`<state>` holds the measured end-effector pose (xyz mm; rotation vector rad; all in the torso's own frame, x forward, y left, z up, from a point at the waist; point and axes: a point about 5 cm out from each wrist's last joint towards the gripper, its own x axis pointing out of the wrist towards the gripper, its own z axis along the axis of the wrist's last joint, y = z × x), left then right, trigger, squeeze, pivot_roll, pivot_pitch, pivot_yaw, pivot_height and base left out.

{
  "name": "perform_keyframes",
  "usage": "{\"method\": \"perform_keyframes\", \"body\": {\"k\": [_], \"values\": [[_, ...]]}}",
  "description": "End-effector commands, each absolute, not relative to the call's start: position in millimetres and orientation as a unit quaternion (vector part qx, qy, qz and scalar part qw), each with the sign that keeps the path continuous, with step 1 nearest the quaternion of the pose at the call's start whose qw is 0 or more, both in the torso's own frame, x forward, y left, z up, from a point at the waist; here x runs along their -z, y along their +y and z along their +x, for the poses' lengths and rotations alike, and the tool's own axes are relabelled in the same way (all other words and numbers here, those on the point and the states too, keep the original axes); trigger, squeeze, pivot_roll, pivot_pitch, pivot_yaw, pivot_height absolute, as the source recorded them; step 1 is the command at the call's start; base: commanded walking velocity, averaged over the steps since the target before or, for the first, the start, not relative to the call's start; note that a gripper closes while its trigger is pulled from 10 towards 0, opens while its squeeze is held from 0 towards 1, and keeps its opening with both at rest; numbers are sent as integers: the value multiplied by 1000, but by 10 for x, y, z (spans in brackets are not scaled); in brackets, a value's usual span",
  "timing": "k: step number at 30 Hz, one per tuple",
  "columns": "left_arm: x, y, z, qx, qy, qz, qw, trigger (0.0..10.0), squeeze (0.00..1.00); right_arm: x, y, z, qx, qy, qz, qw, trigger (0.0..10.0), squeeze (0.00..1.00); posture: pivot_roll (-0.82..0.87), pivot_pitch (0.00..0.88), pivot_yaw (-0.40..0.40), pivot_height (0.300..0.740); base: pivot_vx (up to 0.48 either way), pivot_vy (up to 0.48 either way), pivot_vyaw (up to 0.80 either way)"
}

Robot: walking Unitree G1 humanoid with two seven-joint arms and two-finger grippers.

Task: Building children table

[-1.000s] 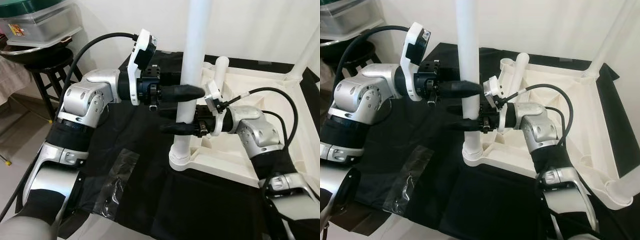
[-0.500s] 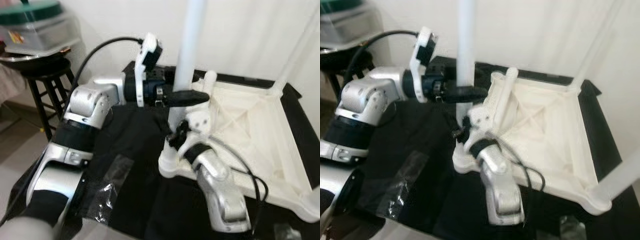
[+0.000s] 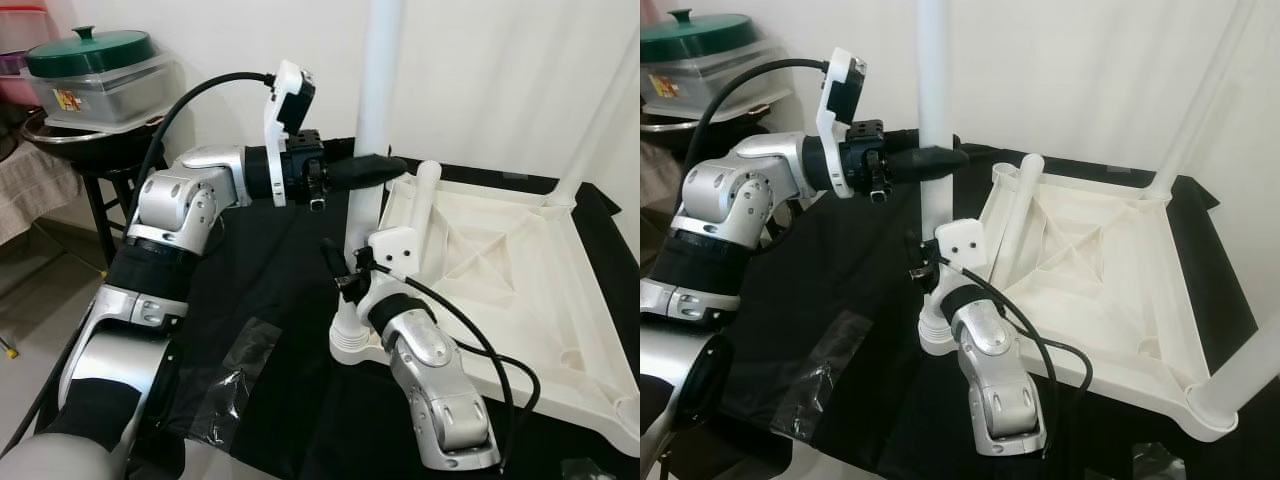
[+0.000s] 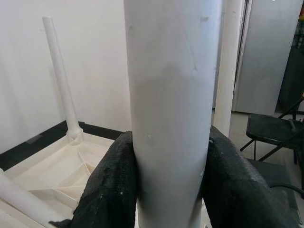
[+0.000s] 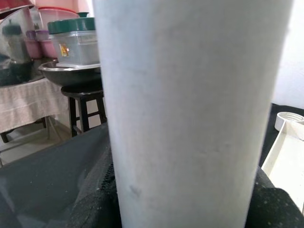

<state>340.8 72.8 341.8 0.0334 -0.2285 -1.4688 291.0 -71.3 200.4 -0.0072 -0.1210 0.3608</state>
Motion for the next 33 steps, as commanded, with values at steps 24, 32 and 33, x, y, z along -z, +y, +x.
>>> {"method": "perform_keyframes", "body": {"k": [24,32,33], "values": [[-3283,647,3283,716,-71,41,693,0,0,-2586,-1332,3425,-615,-59,-40,785,10000,0,-36,37,11,740,0,0,0],[-3289,640,3267,721,-70,43,688,0,0,-2444,-1325,3449,-650,-15,-39,759,0,0,-25,44,10,740,0,0,0],[-3291,640,3264,722,-70,44,687,0,0,-2413,-1327,3451,-660,-6,-40,750,0,0,-26,44,10,740,0,0,0]]}}
